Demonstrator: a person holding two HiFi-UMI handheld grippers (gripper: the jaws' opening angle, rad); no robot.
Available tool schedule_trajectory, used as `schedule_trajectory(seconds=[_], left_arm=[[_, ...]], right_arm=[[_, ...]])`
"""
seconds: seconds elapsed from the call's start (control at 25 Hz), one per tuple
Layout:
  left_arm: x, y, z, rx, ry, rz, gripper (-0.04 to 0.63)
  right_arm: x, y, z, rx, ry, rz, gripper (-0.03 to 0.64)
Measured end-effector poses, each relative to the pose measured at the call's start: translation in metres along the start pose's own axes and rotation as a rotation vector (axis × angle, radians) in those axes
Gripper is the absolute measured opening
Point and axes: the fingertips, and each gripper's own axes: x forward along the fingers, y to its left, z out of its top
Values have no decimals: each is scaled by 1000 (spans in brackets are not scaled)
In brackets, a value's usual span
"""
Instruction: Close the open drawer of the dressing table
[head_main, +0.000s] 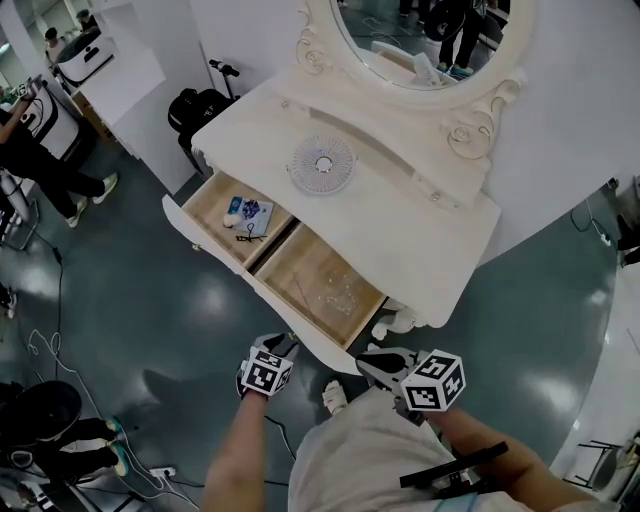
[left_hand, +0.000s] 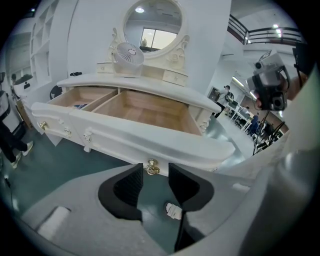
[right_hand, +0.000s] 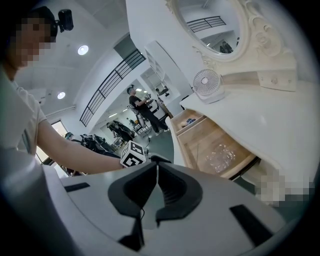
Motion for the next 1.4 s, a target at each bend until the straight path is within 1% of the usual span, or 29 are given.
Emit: schedule_trajectory(seconds=[0.4, 0.6, 0.84, 1.2, 1.4], left_arm=[[15, 6, -5, 29, 55, -16, 144], [22, 8, -9, 73, 106, -8, 144], [27, 10, -11, 65, 98, -4, 138], [30, 12, -10, 76, 118, -23, 132], [30, 11, -8, 58, 132, -29, 129]], right_arm=[[6, -11, 2, 29, 11, -19, 18], [7, -13, 2, 40, 14, -19, 18], [8, -17, 4, 45, 12, -17, 18], [8, -19, 4, 50, 16, -18, 18], [9, -20, 6, 53, 11, -19, 18]])
